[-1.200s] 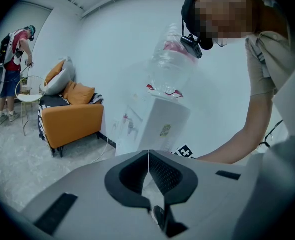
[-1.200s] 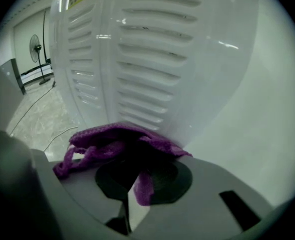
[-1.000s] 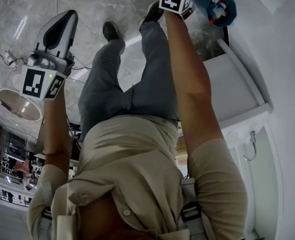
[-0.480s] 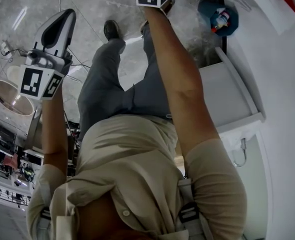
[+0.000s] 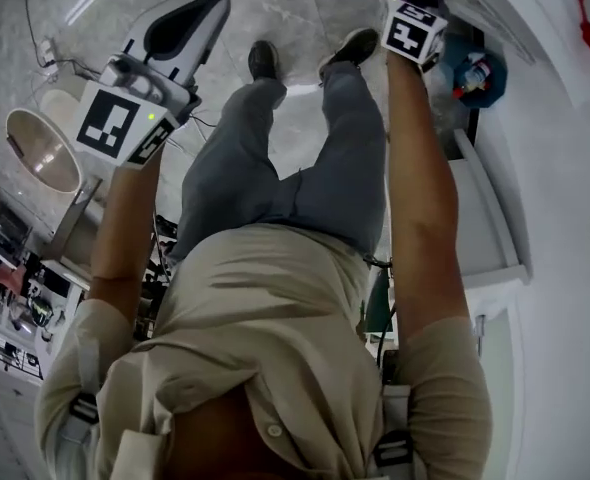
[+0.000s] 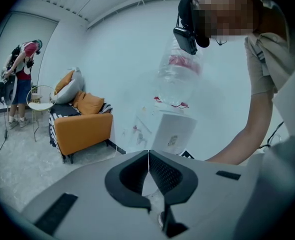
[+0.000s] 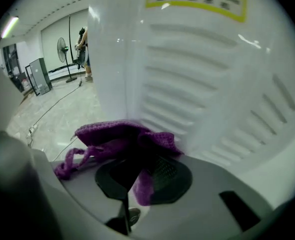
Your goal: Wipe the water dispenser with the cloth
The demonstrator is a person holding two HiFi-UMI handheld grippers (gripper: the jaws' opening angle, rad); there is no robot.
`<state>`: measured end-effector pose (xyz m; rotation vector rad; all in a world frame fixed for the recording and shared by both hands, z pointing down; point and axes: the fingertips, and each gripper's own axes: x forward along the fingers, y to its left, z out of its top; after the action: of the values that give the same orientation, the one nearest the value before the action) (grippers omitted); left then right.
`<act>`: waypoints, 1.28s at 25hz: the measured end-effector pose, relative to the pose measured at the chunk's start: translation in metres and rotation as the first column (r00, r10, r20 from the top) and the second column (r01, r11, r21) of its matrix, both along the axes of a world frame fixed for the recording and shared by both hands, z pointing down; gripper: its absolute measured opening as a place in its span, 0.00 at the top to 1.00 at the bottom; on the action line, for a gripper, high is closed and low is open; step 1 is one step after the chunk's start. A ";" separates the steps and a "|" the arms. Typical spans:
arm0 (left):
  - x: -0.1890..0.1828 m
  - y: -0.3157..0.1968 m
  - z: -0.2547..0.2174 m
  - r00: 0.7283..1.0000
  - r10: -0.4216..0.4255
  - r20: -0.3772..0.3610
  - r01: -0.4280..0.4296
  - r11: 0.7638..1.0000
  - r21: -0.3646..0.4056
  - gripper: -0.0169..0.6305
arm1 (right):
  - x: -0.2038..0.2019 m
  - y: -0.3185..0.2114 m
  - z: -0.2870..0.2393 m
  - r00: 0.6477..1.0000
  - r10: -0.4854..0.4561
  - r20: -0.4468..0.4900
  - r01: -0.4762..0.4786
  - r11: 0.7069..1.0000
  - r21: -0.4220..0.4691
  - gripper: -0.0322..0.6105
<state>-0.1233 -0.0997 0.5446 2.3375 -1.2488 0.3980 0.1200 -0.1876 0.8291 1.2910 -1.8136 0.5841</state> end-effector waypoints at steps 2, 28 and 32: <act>0.003 0.001 -0.008 1.000 0.012 0.001 -0.012 1.000 0.007 0.94 | 0.021 -0.001 -0.012 1.000 0.010 -0.022 -0.010 1.000 0.004 0.87; -0.062 0.050 -0.193 0.999 -0.054 0.008 0.052 0.987 0.151 0.94 | 0.078 0.045 -0.232 0.991 0.130 -0.026 -0.127 0.987 0.098 0.87; -0.069 0.052 -0.230 0.999 -0.047 -0.005 0.046 0.964 0.263 0.94 | 0.062 0.059 -0.286 0.995 0.101 0.018 -0.103 0.982 0.156 0.87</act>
<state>-0.1928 -0.0477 0.3150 2.5206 -1.4307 0.2293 0.1824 -0.1288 0.5428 1.4960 -1.8403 0.5119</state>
